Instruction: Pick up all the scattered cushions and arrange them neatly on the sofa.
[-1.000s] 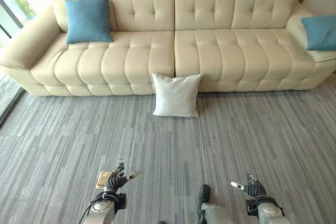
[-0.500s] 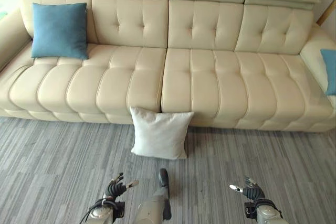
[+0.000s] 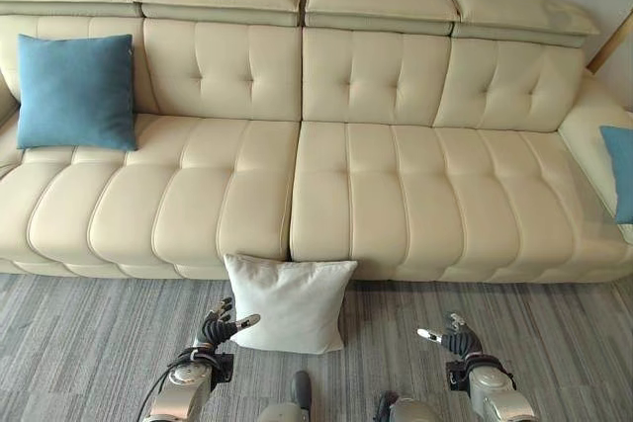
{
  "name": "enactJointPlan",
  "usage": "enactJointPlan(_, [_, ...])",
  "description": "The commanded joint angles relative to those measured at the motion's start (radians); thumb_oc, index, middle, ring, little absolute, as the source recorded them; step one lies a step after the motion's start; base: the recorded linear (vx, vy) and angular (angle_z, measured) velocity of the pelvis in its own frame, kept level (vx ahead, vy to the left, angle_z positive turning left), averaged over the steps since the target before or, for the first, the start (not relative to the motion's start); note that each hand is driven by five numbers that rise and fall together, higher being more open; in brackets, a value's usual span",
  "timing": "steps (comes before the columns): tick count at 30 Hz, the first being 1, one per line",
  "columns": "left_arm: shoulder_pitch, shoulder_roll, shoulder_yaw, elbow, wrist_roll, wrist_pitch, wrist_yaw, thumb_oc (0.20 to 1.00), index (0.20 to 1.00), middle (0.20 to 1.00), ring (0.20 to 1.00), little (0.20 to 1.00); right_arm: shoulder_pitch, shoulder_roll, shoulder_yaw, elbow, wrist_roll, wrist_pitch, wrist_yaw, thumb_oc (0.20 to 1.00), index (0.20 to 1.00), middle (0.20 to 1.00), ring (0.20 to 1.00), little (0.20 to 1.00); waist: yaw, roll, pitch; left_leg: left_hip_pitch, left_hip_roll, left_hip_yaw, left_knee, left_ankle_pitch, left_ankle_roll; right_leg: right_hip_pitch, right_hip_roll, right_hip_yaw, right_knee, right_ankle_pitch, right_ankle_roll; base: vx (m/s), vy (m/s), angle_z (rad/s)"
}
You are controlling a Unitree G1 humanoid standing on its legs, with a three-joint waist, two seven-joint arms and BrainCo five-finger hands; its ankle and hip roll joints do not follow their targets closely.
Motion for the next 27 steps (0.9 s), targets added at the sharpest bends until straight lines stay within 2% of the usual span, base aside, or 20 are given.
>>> enactJointPlan(1, [0.007,0.005,0.015,-0.049,0.048,-0.034,-0.001,1.0,1.0,1.0,1.0,1.0,-0.019,-0.05,-0.013,-0.014,-0.013,-0.015,-0.011,1.0,1.0,1.0,1.0,1.0,0.007,0.008,0.003,0.024,0.072,0.096,0.017,-0.078,-0.098,0.14,0.04,-0.041,-0.044,-0.059,0.014,0.08,-0.146,-0.27])
enactJointPlan(6, [0.018,-0.013,0.013,-0.039,0.045,-0.033,-0.007,1.0,1.0,1.0,1.0,1.0,-0.016,-0.058,-0.006,-0.011,-0.012,-0.015,-0.007,1.0,1.0,1.0,1.0,1.0,0.001,0.012,-0.015,0.041,0.088,0.098,0.005,-0.063,-0.116,0.19,0.063,-0.038,-0.118,-0.056,0.003,0.04,-0.111,-0.19])
enactJointPlan(14, [0.022,-0.028,0.006,-0.024,0.04,-0.027,-0.009,1.0,1.0,1.0,1.0,1.0,-0.007,-0.071,0.003,-0.017,-0.017,-0.017,0.004,1.0,1.0,1.0,1.0,1.0,-0.011,0.03,-0.013,0.054,0.104,0.083,0.012,-0.052,-0.139,0.225,0.09,-0.032,-0.135,-0.081,-0.019,0.01,-0.092,0.0])
enactJointPlan(18, [0.008,-0.024,0.003,-0.034,0.022,-0.027,-0.001,1.0,1.0,1.0,1.0,1.0,-0.019,-0.084,0.005,-0.018,-0.011,-0.021,0.0,1.0,1.0,1.0,1.0,1.0,-0.007,0.026,0.022,-0.024,0.115,0.056,0.143,-0.068,-0.151,0.212,0.086,-0.04,-0.12,-0.095,-0.036,-0.1,-0.06,0.13])
enactJointPlan(19, [-0.004,-0.023,0.002,-0.038,0.01,-0.03,-0.001,1.0,1.0,1.0,1.0,1.0,-0.027,-0.098,0.01,-0.009,-0.016,-0.022,-0.003,1.0,1.0,1.0,1.0,1.0,0.002,0.017,0.043,-0.066,0.118,0.022,0.209,-0.084,-0.165,0.203,0.078,-0.045,-0.108,-0.098,-0.048,-0.14,-0.02,0.22])
enactJointPlan(20, [-0.005,-0.023,0.002,-0.038,0.01,-0.03,-0.001,1.0,1.0,1.0,1.0,1.0,-0.027,-0.098,0.01,-0.009,-0.016,-0.022,-0.003,1.0,1.0,1.0,1.0,1.0,0.0,0.017,0.041,-0.071,0.119,0.02,0.213,-0.086,-0.165,0.201,0.079,-0.047,-0.108,-0.098,-0.048,-0.11,0.037,0.33])
enactJointPlan(21, [-0.013,-0.025,0.001,-0.038,0.007,-0.031,0.002,1.0,1.0,1.0,1.0,1.0,-0.031,-0.105,0.008,-0.008,-0.019,-0.024,-0.006,1.0,1.0,1.0,1.0,1.0,-0.001,0.009,0.045,-0.078,0.138,0.021,0.231,-0.091,-0.17,0.196,0.071,-0.056,-0.103,-0.098,-0.05,0.02,0.119,0.34])
enactJointPlan(22, [-0.008,-0.027,0.001,-0.049,0.005,-0.029,0.004,1.0,1.0,1.0,1.0,1.0,-0.026,-0.113,0.002,-0.007,-0.018,-0.019,-0.008,1.0,1.0,1.0,1.0,1.0,-0.008,0.004,0.037,-0.049,0.189,0.05,0.211,-0.1,-0.175,0.201,0.064,-0.066,-0.101,-0.107,-0.039,-0.03,0.121,0.29])
enactJointPlan(23, [-0.007,-0.027,0.001,-0.051,0.005,-0.029,0.004,1.0,1.0,1.0,1.0,1.0,-0.025,-0.113,0.002,-0.008,-0.018,-0.019,-0.008,1.0,1.0,1.0,1.0,1.0,-0.005,0.004,0.043,-0.049,0.19,0.06,0.208,-0.084,-0.17,0.197,0.063,-0.07,-0.098,-0.098,-0.044,0.05,0.23,0.23])
enactJointPlan(24, [-0.003,-0.027,0.004,-0.046,0.009,-0.029,0.009,1.0,1.0,1.0,1.0,1.0,-0.009,-0.117,-0.01,-0.002,-0.014,-0.014,-0.007,1.0,1.0,1.0,1.0,1.0,-0.017,0.002,0.029,-0.027,0.261,0.1,0.168,-0.053,-0.191,0.2,0.053,-0.085,-0.096,-0.11,-0.029,0.02,0.242,0.32])
enactJointPlan(25, [-0.005,-0.026,0.004,-0.041,0.011,-0.03,0.01,1.0,1.0,1.0,1.0,1.0,0.0,-0.12,-0.018,0.0,-0.012,-0.013,-0.006,1.0,1.0,1.0,1.0,1.0,-0.021,0.002,0.022,-0.027,0.294,0.115,0.141,-0.016,-0.203,0.196,0.045,-0.091,-0.092,-0.11,-0.024,0.02,0.235,0.46])
enactJointPlan(26, [-0.005,-0.026,0.004,-0.04,0.011,-0.031,0.01,1.0,1.0,1.0,1.0,1.0,0.001,-0.12,-0.018,-0.001,-0.011,-0.013,-0.006,1.0,1.0,1.0,1.0,1.0,-0.022,0.004,0.023,-0.031,0.296,0.121,0.135,0.002,-0.199,0.189,0.046,-0.1,-0.088,-0.102,-0.029,0.01,0.298,0.48])
enactJointPlan(27, [-0.008,-0.025,0.004,-0.037,0.005,-0.041,0.012,1.0,1.0,1.0,1.0,1.0,0.009,-0.121,-0.022,0.002,-0.007,-0.017,0.0,1.0,1.0,1.0,1.0,1.0,-0.026,0.008,0.014,-0.028,0.332,0.102,0.102,0.033,-0.22,0.188,0.031,-0.105,-0.081,-0.103,-0.018,0.02,0.323,0.51])
